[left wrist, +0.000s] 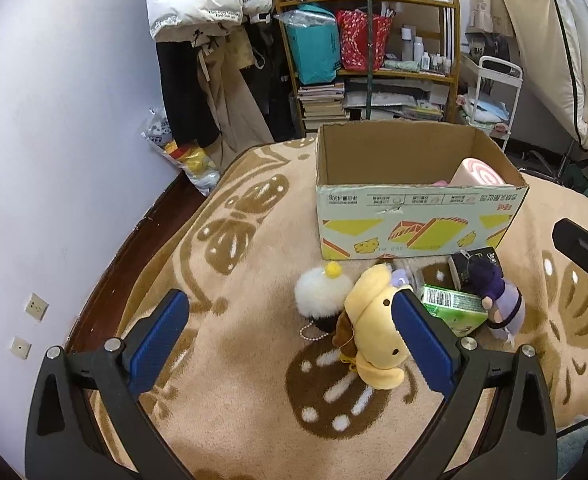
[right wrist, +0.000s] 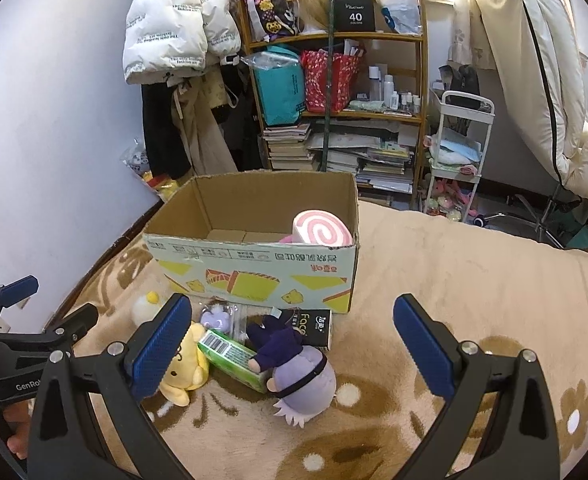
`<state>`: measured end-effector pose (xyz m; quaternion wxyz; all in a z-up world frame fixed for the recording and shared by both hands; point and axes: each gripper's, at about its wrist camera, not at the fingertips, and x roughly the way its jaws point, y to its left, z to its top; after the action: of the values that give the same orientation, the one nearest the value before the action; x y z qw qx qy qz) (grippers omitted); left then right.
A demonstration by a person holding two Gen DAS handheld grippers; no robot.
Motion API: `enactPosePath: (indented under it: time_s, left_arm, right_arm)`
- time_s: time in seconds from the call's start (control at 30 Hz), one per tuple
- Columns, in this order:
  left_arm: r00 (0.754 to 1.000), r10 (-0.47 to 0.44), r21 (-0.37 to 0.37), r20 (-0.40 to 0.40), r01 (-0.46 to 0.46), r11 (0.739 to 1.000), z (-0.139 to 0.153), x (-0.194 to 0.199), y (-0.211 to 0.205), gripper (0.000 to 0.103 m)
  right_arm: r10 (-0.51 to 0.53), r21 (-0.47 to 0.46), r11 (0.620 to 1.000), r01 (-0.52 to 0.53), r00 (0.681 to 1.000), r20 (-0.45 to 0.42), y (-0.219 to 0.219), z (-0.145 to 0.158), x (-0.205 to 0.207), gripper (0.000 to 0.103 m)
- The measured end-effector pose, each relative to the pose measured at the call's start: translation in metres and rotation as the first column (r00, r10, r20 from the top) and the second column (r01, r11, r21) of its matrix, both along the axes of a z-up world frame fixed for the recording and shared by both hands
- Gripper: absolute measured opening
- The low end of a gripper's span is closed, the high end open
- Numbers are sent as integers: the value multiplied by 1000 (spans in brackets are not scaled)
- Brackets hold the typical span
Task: Organize soft objects
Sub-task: 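Withdraw both open tools from the box back toward the remaining toys, then move the left tool to the yellow dog plush while the right tool approaches the purple-haired doll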
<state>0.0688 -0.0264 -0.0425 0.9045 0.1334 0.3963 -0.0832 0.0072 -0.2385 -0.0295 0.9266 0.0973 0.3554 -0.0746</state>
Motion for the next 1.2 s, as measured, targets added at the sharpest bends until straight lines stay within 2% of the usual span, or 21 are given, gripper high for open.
enactPosePath:
  time_s: [0.47, 0.77, 0.87, 1.2]
  left_arm:
    - [998, -22, 2, -54, 22, 1000, -22, 17, -16, 100]
    - [990, -43, 9, -137, 45, 999, -44, 30, -30, 100]
    - [983, -31, 15, -183, 35, 999, -55, 37, -33, 100]
    - [975, -32, 41, -221, 42, 998, -71, 41, -40, 100]
  right_arm:
    - [-34, 1, 999, 34, 998, -61, -4, -22, 20, 103]
    - [-35, 3, 999, 36, 993, -115, -4, -39, 37, 103]
    - [-32, 28, 999, 36, 991, -130, -6, -45, 41, 103]
    - [-46, 49, 997, 55, 984, -170, -10, -61, 50, 103]
